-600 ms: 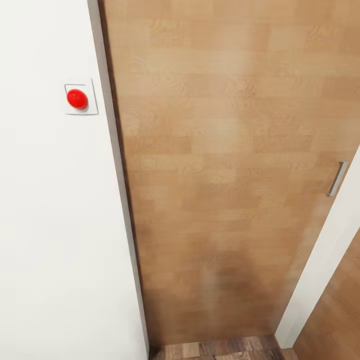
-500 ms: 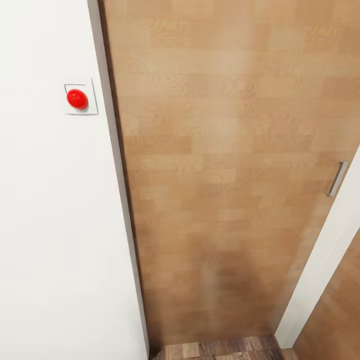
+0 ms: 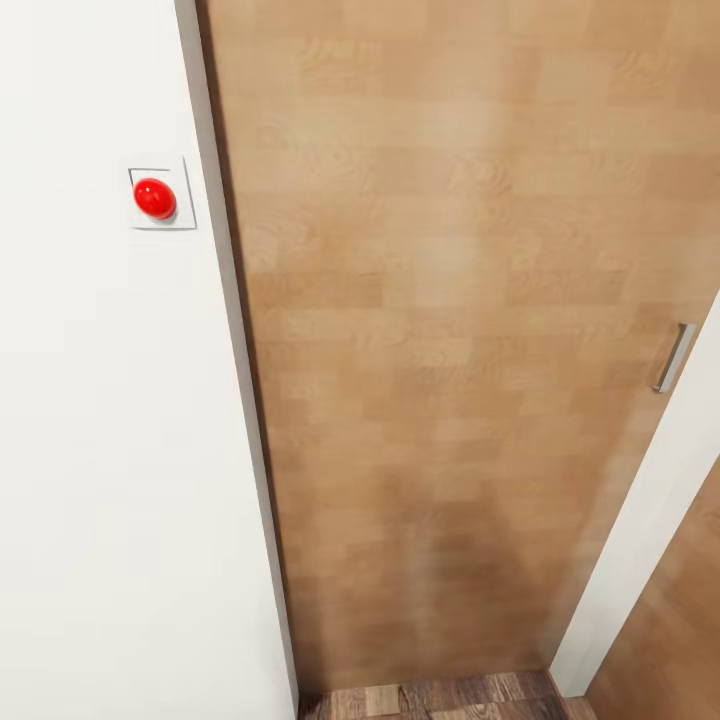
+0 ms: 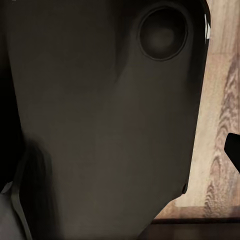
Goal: Put all the toys in the child's room - the three board games (two on the bed and one on the table), the two jigsaw puzzles on the table, and the tennis ball on the table - inside the toy box on the table in the child's room.
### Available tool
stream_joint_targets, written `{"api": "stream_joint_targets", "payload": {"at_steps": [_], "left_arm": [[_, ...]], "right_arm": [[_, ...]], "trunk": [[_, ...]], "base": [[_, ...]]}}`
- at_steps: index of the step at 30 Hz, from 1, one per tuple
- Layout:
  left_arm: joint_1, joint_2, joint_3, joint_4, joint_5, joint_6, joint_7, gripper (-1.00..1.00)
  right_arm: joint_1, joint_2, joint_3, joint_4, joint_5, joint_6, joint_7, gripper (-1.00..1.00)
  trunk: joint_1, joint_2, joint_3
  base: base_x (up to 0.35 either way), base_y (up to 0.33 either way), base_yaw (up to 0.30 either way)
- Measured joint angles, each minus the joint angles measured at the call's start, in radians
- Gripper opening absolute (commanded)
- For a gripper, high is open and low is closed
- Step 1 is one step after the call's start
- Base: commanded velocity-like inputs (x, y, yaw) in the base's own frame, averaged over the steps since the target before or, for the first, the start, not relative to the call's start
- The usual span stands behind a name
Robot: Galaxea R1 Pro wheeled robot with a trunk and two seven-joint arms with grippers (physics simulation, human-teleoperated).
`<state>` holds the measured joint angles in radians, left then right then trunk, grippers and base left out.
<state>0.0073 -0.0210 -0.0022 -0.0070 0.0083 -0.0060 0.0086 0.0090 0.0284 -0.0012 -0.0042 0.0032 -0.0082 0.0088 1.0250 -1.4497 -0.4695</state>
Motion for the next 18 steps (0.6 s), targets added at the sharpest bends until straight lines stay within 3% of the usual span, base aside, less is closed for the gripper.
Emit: {"api": "stream_joint_targets", "payload": {"at_steps": [9,18], "left_arm": [[0.000,0.000,0.001,0.000,0.000,0.000,0.000,1.00],[0.000,0.000,0.000,0.000,0.001,0.000,0.000,1.00]], "right_arm": [[0.000,0.001,0.001,0.000,0.000,0.002,0.000,1.00],[0.000,0.006,0.003,0.000,0.007,0.002,0.000,1.00]], "trunk": [[0.000,0.000,0.000],[0.000,0.000,0.000]], "base": [[0.000,0.000,0.005],[0.000,0.000,0.206]]}}
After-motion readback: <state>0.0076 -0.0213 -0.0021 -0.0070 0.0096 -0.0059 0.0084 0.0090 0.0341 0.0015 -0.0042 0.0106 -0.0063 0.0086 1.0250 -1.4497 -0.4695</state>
